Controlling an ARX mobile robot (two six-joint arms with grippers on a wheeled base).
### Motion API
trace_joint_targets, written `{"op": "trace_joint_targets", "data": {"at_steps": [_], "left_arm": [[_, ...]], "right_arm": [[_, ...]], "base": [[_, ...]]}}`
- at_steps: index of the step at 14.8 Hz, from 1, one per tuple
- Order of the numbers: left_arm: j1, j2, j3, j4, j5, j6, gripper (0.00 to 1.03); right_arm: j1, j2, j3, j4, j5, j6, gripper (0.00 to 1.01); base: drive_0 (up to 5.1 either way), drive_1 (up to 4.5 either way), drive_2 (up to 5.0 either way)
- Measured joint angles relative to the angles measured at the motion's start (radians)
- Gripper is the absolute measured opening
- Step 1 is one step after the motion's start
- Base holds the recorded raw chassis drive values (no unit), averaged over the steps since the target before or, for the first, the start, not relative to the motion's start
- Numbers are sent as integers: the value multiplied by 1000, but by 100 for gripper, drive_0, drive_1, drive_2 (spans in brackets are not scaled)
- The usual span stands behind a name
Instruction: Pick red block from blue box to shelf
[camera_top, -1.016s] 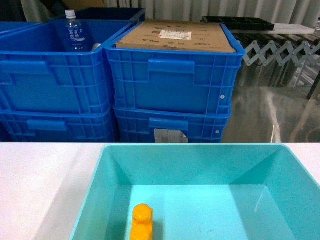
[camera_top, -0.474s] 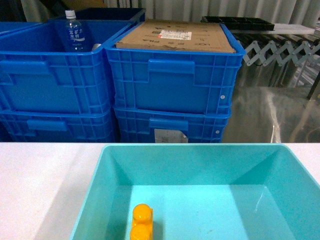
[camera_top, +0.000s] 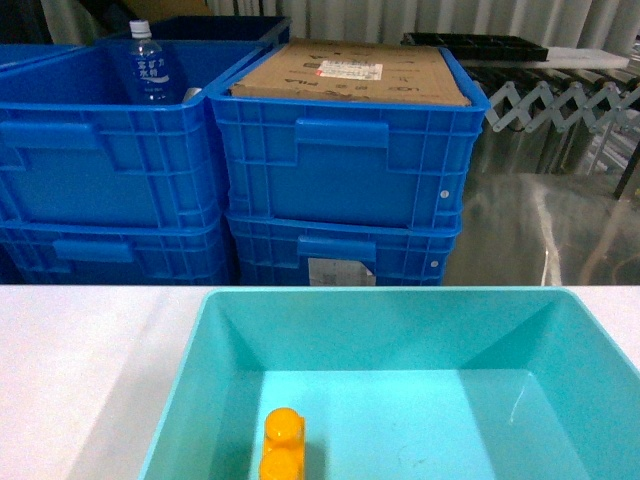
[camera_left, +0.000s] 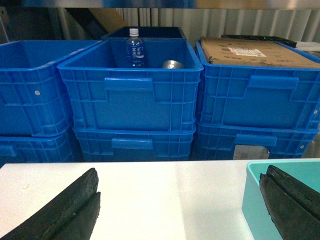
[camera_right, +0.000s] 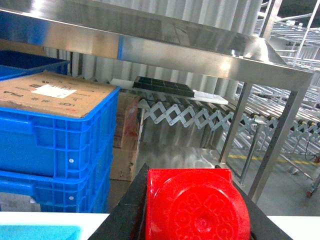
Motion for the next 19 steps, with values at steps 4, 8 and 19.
{"op": "trace_joint_targets", "data": {"at_steps": [4,8,19], "left_arm": [[0,0,0,0,0,0,98],[0,0,0,0,0,0,98],[1,0,0,0,-2,0,98]], "right_arm": [[-3,0,0,-5,-8,3,27],[-31,-2,6,-54,-42,34,27],[-25,-6,15,-69,-24,90,27]], "base": [[0,0,0],[0,0,0],[-42,-42,-42]]}}
